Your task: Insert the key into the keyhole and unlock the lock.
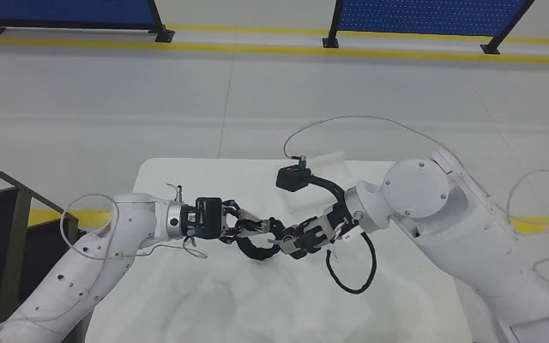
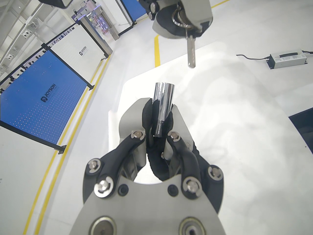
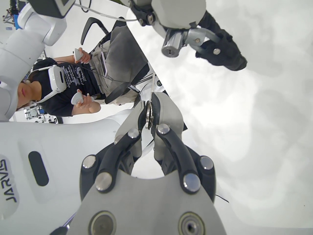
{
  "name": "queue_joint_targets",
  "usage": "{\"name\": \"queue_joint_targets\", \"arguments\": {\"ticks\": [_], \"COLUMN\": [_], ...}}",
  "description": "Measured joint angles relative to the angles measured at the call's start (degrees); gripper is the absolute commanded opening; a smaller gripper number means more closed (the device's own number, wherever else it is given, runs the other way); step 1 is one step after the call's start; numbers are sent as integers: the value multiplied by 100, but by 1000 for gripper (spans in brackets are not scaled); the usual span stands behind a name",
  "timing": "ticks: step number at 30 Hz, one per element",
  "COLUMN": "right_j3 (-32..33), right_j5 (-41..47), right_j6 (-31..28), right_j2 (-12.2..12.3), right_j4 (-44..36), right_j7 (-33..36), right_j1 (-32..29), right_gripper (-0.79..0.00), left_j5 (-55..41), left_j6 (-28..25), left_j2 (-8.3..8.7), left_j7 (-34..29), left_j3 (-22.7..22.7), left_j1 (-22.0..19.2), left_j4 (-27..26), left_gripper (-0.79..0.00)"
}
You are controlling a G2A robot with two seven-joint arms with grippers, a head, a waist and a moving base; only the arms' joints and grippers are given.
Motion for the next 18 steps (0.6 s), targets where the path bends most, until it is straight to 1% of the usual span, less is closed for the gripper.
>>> {"name": "queue_joint_targets", "arguments": {"ticks": [4,10,18], "right_j3": [-373,-713,-1217], "right_j5": [-133,-64,-26], "right_j6": [170,350,643], "right_j2": [119,328,613], "right_j4": [-157,-321,-535], "right_j7": [-167,-348,-641], "right_j1": [326,713,1159], "right_gripper": [-785,-785,-785], "left_j5": [184,315,287], "left_j6": [-43,-129,-208], "left_j2": [-65,-143,-213], "left_j7": [261,465,612], "left_j3": [113,222,262], "left_j1": [-100,-214,-266], "left_j4": [151,433,571], "left_gripper": [-785,-785,-785]}}
